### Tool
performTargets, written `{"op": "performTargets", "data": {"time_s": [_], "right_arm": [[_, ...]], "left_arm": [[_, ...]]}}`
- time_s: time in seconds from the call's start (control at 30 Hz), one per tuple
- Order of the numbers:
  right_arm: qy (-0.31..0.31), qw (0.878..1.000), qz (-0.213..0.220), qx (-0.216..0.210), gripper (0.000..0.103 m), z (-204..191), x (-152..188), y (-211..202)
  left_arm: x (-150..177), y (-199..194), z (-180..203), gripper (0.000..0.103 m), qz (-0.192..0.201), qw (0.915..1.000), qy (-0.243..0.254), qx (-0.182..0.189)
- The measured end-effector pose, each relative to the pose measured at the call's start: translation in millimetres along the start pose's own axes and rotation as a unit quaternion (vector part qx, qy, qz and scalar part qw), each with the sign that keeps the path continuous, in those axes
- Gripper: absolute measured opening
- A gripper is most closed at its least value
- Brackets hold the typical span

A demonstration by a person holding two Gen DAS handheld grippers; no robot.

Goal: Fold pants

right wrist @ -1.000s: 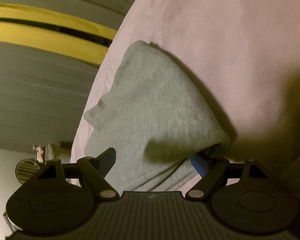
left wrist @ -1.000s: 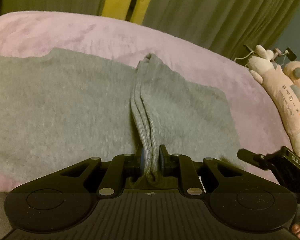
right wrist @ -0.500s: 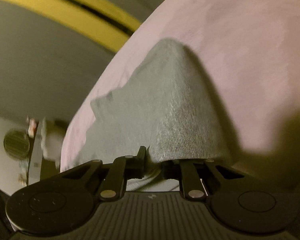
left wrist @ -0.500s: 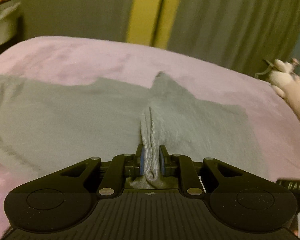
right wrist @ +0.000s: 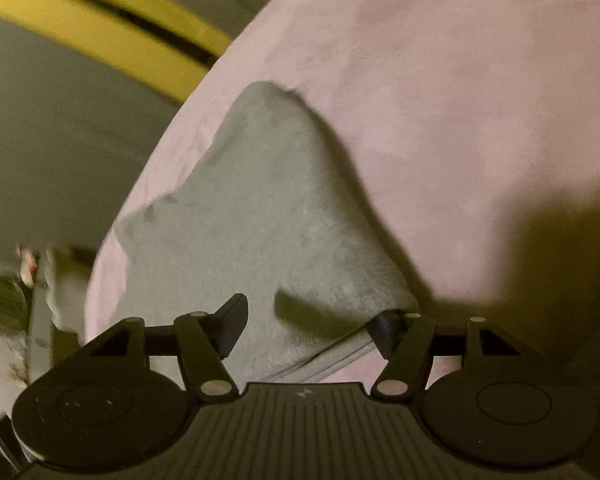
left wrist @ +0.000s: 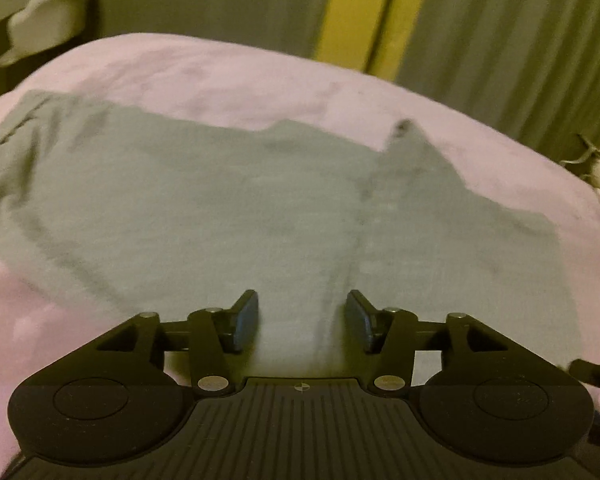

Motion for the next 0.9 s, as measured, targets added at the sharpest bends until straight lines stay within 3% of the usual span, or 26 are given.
{"op": "performTargets", "data": {"time_s": [0.03,0.07,0.1,0.13,0.17,0.2,0.23,0.27,0.33,0.37,0.43,0.5,0.57,0.67,0.7,0.9], "right_arm": [[0.006,1.0,-0.003,0.005,0.063,2,-1,-1],[0.002,1.0,-0.003,0.01,0.063,3,-2,-4],[-0.003,1.0,-0.008,0.015,0.063,1,-2,-4],[-0.011,0.999,-0.015,0.026,0.063,-2,-2,-5],[-0.021,0.999,-0.021,0.039,0.064,-6,-4,-7],[-0.03,0.998,-0.029,0.044,0.068,-8,-3,-10],[-0.04,0.997,-0.039,0.05,0.068,-11,-1,-11],[-0.05,0.996,-0.045,0.057,0.07,-15,-1,-12],[-0.075,0.994,-0.054,0.064,0.078,-22,-2,-17],[-0.093,0.991,-0.049,0.079,0.081,-26,-3,-21],[-0.136,0.985,-0.029,0.099,0.083,-28,-3,-36],[-0.168,0.98,-0.005,0.111,0.083,-30,-6,-42],[-0.196,0.973,0.024,0.117,0.083,-32,-10,-40],[-0.249,0.953,0.065,0.162,0.083,-33,-11,-25],[-0.257,0.949,0.072,0.169,0.083,-32,-10,-21],[-0.295,0.938,0.083,0.164,0.083,-30,-9,-4]], "left_arm": [[1,2,5,0.07,0.0,1.0,0.006,0.006],[3,6,11,0.085,-0.003,0.9999,0.013,0.009],[5,13,15,0.084,-0.015,0.9997,0.021,0.006],[7,21,14,0.077,-0.033,0.9991,0.029,0.0],[11,28,16,0.049,-0.058,0.9975,0.04,-0.004],[12,32,19,0.031,-0.075,0.9962,0.044,0.008],[13,29,18,0.031,-0.074,0.9961,0.043,0.018],[13,25,18,0.032,-0.069,0.9963,0.05,0.009],[13,15,16,0.044,-0.06,0.9958,0.066,-0.023],[10,11,13,0.047,-0.055,0.9949,0.067,-0.053],[0,3,10,0.044,-0.018,0.9886,0.088,-0.121],[-14,-3,15,0.053,0.026,0.9811,0.115,-0.153],[-29,-2,23,0.062,0.04,0.9833,0.121,-0.131],[-54,10,42,0.071,0.055,0.9889,0.114,-0.077],[-61,16,47,0.077,0.061,0.9885,0.116,-0.076],[-93,67,104,0.085,0.064,0.9817,0.166,-0.067]]}}
Point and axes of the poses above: each gripper's, at about its wrist camera, not at the fingertips, and y roughly the way its jaws point, z to its right, x to its underside, the point moved 3 cm from there along y, roughly the way its jaws point, and after that the axes turned 3 degrees about -x, right-handed, at the moved point
